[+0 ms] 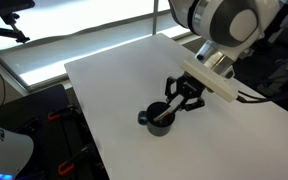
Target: Remove the marker from the cup and put it on the table
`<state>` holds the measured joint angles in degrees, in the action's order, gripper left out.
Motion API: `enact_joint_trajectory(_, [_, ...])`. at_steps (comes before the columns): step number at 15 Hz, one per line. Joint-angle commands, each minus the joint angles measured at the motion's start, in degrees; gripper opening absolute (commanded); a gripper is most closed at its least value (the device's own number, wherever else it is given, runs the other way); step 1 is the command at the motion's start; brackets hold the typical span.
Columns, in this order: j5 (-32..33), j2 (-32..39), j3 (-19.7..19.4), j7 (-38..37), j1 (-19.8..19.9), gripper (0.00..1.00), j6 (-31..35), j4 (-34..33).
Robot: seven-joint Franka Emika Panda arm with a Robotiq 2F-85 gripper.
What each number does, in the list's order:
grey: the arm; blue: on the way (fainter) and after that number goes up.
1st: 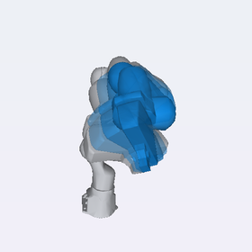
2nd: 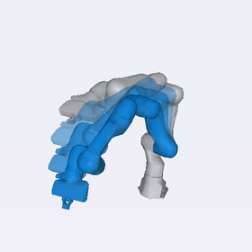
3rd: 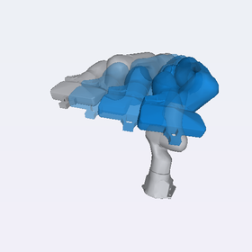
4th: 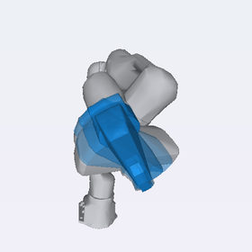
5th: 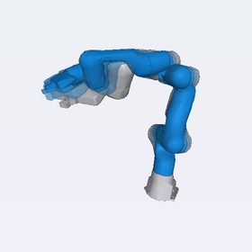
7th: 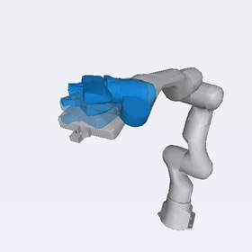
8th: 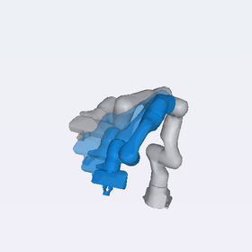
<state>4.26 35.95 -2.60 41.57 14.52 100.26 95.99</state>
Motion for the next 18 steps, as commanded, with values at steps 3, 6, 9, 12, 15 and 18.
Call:
enact_joint_trajectory(3, [0.37, -0.61, 0.51, 1.20, 0.19, 0.76, 0.73, 1.08])
enact_joint_trajectory(6, [0.53, -0.43, 0.56, 1.34, 0.13, 0.99, 0.80, 0.93])
enact_joint_trajectory(9, [0.49, -0.18, 0.70, 1.71, 0.22, 1.00, 1.29, 0.95])
enact_joint_trajectory(12, [0.46, 0.64, 0.68, 2.62, 0.29, 1.00, 1.91, 0.41])
enact_joint_trajectory(15, [0.42, 0.74, 0.66, 3.51, 0.38, 1.00, 2.61, 0.54])
enact_joint_trajectory(18, [0.46, 0.87, 0.64, 3.54, 0.37, 0.74, 3.18, 0.53])
